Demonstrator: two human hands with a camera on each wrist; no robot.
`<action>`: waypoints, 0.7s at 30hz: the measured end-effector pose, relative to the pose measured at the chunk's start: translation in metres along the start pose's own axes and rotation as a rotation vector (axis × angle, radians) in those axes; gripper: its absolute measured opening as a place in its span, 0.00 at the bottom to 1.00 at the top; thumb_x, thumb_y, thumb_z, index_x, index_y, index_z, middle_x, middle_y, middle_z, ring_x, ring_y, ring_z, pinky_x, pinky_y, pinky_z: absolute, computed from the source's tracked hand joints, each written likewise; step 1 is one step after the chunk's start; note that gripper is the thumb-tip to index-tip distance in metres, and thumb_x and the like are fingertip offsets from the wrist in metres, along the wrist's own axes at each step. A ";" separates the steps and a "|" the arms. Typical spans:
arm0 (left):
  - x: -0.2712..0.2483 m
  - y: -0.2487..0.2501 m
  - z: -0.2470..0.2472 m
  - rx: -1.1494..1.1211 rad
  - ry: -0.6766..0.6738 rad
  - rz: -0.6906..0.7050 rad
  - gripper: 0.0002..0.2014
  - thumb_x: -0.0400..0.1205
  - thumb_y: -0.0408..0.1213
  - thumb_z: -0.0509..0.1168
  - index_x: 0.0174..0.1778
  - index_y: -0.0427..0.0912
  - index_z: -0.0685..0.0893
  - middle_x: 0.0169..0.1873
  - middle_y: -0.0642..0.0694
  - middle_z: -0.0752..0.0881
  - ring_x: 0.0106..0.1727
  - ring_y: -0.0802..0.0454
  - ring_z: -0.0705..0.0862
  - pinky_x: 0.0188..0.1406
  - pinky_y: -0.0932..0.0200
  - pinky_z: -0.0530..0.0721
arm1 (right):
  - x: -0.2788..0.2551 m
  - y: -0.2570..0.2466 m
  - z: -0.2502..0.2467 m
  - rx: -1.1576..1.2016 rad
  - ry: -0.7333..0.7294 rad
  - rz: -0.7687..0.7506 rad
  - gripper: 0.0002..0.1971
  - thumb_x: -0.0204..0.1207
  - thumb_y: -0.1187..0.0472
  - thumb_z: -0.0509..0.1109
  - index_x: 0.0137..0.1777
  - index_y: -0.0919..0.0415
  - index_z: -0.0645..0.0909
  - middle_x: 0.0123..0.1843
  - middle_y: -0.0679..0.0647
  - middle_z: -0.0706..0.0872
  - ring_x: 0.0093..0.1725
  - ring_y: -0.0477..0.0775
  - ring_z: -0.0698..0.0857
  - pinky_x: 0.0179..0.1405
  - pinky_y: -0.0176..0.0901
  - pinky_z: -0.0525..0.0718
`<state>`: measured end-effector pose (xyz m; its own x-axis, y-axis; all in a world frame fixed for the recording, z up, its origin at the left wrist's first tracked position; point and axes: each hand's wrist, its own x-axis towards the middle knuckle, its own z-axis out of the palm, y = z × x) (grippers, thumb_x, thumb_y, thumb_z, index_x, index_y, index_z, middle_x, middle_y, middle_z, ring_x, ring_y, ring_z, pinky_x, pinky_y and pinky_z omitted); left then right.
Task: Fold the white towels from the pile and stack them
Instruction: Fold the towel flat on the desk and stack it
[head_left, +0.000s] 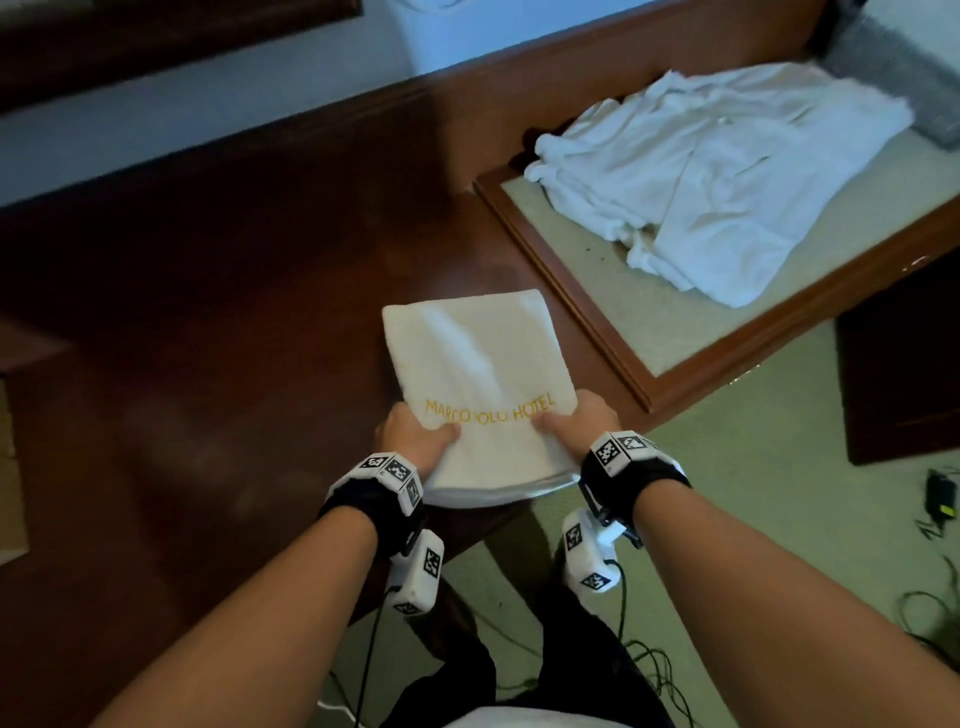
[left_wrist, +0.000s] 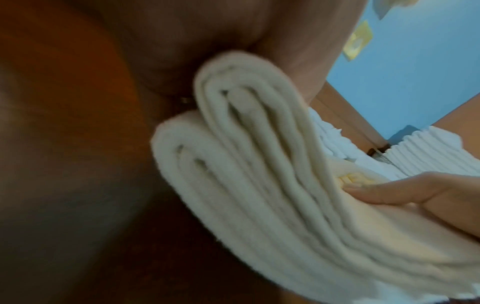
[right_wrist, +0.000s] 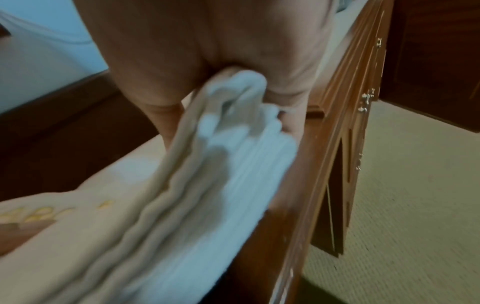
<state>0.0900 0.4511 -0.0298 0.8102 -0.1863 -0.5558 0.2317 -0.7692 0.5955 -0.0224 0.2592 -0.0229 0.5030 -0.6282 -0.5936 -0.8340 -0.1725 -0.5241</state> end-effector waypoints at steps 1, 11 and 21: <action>-0.004 0.014 0.001 0.001 0.004 0.033 0.26 0.73 0.46 0.79 0.63 0.38 0.85 0.61 0.40 0.88 0.63 0.39 0.85 0.57 0.54 0.83 | 0.000 -0.004 -0.012 -0.007 0.028 -0.017 0.25 0.70 0.47 0.78 0.63 0.59 0.82 0.61 0.58 0.87 0.59 0.63 0.85 0.59 0.52 0.84; -0.054 0.198 0.058 -0.009 0.031 0.422 0.16 0.71 0.45 0.78 0.49 0.47 0.80 0.45 0.52 0.85 0.51 0.47 0.86 0.47 0.59 0.81 | 0.005 0.015 -0.196 0.104 0.276 -0.158 0.23 0.74 0.45 0.74 0.63 0.57 0.79 0.58 0.55 0.84 0.58 0.61 0.84 0.59 0.52 0.83; -0.100 0.408 0.200 -0.074 -0.063 0.705 0.28 0.63 0.61 0.75 0.53 0.47 0.86 0.48 0.50 0.91 0.47 0.51 0.90 0.49 0.50 0.90 | 0.034 0.096 -0.429 0.151 0.512 -0.203 0.27 0.72 0.44 0.76 0.65 0.59 0.80 0.62 0.62 0.87 0.63 0.64 0.84 0.61 0.50 0.83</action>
<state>-0.0037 0.0338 0.1528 0.7486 -0.6607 -0.0550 -0.2984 -0.4098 0.8620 -0.1821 -0.1040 0.1683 0.4445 -0.8877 -0.1200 -0.6712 -0.2413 -0.7009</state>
